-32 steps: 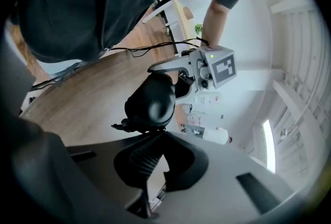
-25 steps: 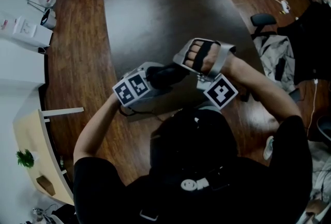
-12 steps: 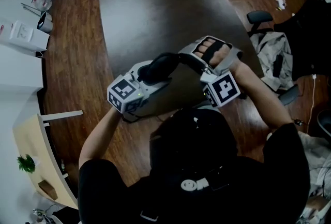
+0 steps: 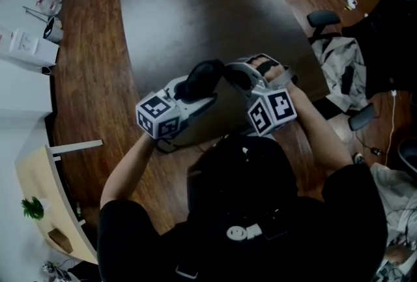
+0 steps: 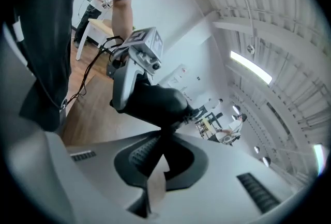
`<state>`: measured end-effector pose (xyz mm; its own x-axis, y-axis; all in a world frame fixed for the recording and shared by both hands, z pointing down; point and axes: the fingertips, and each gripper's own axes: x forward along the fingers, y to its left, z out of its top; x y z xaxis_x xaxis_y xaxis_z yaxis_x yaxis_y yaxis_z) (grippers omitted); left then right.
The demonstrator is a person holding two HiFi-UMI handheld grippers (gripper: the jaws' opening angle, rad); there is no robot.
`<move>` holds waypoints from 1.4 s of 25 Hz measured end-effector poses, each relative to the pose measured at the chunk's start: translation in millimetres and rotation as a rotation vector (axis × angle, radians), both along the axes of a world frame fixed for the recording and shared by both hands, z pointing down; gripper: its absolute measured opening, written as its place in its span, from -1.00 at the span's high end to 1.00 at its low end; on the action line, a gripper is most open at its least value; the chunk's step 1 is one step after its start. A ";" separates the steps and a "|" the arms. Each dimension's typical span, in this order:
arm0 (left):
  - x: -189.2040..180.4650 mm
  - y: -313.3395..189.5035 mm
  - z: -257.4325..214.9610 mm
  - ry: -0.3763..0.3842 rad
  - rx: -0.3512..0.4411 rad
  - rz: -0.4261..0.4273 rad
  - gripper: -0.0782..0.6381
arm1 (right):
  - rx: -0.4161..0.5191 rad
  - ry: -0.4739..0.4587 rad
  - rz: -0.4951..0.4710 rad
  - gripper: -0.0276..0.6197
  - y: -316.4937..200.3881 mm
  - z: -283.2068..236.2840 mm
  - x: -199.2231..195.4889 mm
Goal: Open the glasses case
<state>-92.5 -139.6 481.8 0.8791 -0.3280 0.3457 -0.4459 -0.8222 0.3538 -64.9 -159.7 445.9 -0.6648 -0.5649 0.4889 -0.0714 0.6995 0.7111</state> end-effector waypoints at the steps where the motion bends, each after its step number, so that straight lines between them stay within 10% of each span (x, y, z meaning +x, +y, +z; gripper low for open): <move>1: 0.7 -1.1 7.7 -0.053 0.014 0.009 -0.04 | -0.027 -0.011 0.010 0.84 -0.8 9.0 3.7; 12: 13.4 -22.1 76.8 -0.321 -0.013 0.027 -0.04 | -0.149 -0.207 0.245 0.76 -22.6 69.0 55.3; 18: 2.2 -28.8 129.8 -0.586 0.041 0.106 -0.07 | -0.246 -0.388 0.311 0.62 -23.0 55.9 79.6; 35: -13.4 -11.4 177.4 -0.713 0.024 0.204 -0.22 | -0.356 -0.350 0.288 0.56 -8.0 88.9 67.5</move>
